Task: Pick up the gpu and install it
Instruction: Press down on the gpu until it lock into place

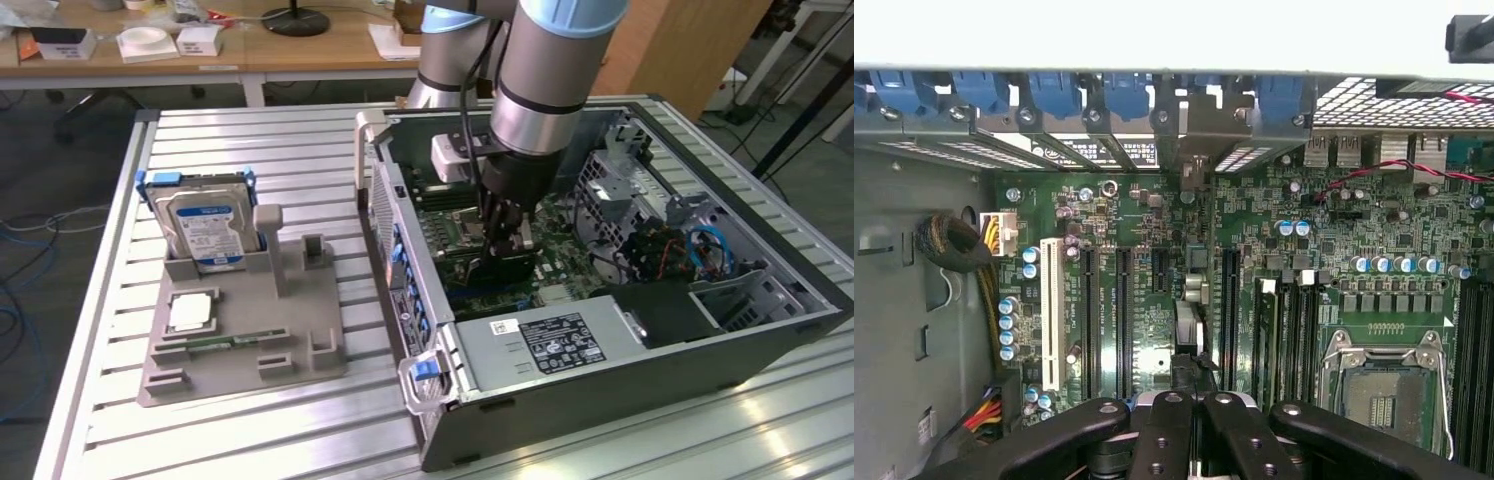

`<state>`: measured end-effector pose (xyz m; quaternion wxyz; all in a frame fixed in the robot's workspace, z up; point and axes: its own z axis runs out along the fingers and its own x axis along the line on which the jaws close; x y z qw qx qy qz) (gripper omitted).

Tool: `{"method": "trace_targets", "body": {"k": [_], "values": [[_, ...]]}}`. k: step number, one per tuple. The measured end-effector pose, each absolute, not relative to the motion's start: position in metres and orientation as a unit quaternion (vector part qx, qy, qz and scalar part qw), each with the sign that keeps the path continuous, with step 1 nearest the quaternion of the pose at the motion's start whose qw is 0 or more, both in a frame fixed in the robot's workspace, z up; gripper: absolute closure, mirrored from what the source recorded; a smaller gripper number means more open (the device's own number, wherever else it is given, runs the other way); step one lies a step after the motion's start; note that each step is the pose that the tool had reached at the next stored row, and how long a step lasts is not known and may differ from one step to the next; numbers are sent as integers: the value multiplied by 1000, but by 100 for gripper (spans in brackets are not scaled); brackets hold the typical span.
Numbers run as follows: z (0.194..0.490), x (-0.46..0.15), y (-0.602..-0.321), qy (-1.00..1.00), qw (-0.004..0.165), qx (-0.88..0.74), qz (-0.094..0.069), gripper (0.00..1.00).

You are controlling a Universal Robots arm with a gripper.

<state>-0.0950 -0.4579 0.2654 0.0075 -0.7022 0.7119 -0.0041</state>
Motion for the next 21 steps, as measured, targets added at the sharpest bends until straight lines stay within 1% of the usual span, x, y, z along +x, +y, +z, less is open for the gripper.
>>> {"method": "trace_targets", "body": {"k": [4,9,21], "values": [[271,-95,-458,712,7,-702,-4,89],[271,-95,-453,712,8,-702,-4,89],[266,-95,-453,712,7,-702,-5,89]]}}
